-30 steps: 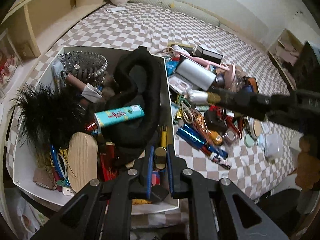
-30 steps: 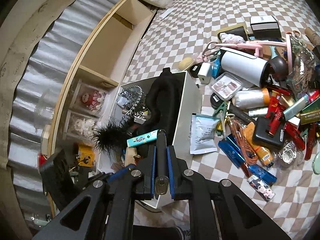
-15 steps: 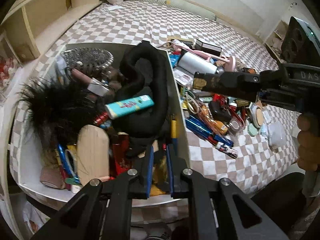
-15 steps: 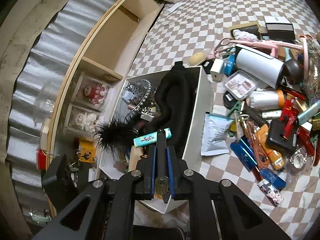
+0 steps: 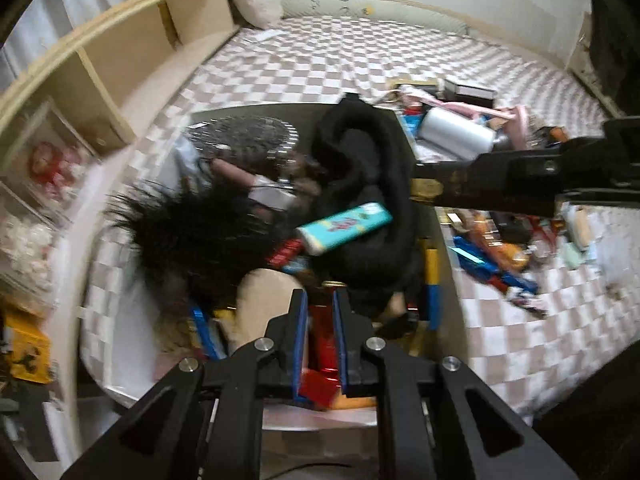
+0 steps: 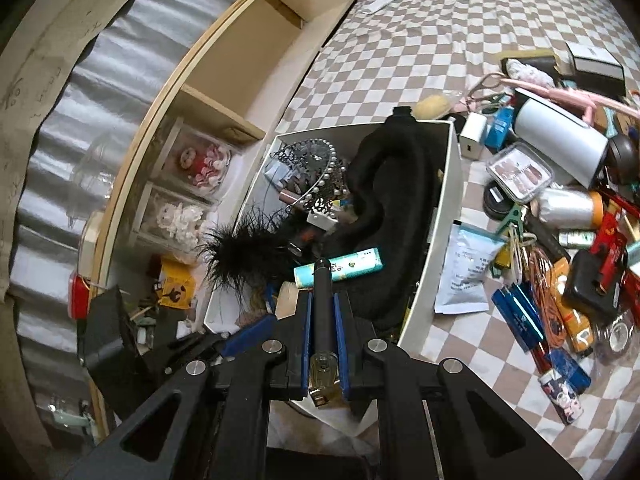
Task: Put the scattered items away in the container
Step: 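Carry the black lighter and gold tube into the white box with both grippers, then open both grippers to drop the items into the white box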
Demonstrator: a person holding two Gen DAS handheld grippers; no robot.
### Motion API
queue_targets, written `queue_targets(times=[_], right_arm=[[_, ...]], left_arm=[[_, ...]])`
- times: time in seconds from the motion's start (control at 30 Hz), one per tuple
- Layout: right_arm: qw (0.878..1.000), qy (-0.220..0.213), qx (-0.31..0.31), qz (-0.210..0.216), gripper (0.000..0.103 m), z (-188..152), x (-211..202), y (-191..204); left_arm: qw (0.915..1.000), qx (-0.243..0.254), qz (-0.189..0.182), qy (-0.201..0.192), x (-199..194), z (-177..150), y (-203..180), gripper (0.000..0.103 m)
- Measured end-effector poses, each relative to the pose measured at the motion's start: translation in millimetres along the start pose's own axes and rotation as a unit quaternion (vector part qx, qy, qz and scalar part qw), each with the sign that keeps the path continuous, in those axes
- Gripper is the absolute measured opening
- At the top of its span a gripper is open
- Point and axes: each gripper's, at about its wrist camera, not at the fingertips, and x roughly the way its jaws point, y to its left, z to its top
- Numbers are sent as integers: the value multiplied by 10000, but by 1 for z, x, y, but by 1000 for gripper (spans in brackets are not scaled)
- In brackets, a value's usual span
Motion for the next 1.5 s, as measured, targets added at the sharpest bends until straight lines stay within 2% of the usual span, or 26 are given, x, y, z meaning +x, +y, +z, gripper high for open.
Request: queue_targets(times=[0.03, 0.07, 0.13, 0.4, 0.63, 0.93, 1.3, 1.33, 1.43, 1.5], right_arm=[[10000, 9, -45, -20, 12, 0, 1, 2], [10000, 23, -87, -39, 12, -1, 3, 4], [9998, 62, -163, -68, 12, -1, 6, 7], [9980, 371, -473, -196, 12, -9, 25, 16], [9915, 809, -984, -277, 12, -24, 44, 35], [9781, 935, -1698, -751, 12, -36, 56, 50], [9671, 1032, -2078, -1047, 12, -44, 66, 56], [9667, 1025, -2095, -1054, 12, -45, 66, 56], [9672, 994, -2112, -1001, 12, -44, 64, 57], [9668, 914, -2150, -1032, 12, -43, 61, 59]], left_arm=[[10000, -10, 80, 8, 2, 0, 3, 23], [9999, -31, 161, 5, 3, 0, 6, 35], [9994, -74, 324, -26, 5, 1, 12, 46], [9973, -296, 660, -85, 4, 2, 35, 47], [9962, -279, 827, -28, 8, 0, 38, 47], [9952, -263, 941, 71, 16, -1, 38, 47], [9954, -274, 912, 130, 20, -2, 40, 48], [9953, -285, 916, 136, 20, -2, 41, 49], [9945, -315, 989, 115, 20, -2, 42, 65], [9941, -335, 1025, 90, 19, -1, 43, 65]])
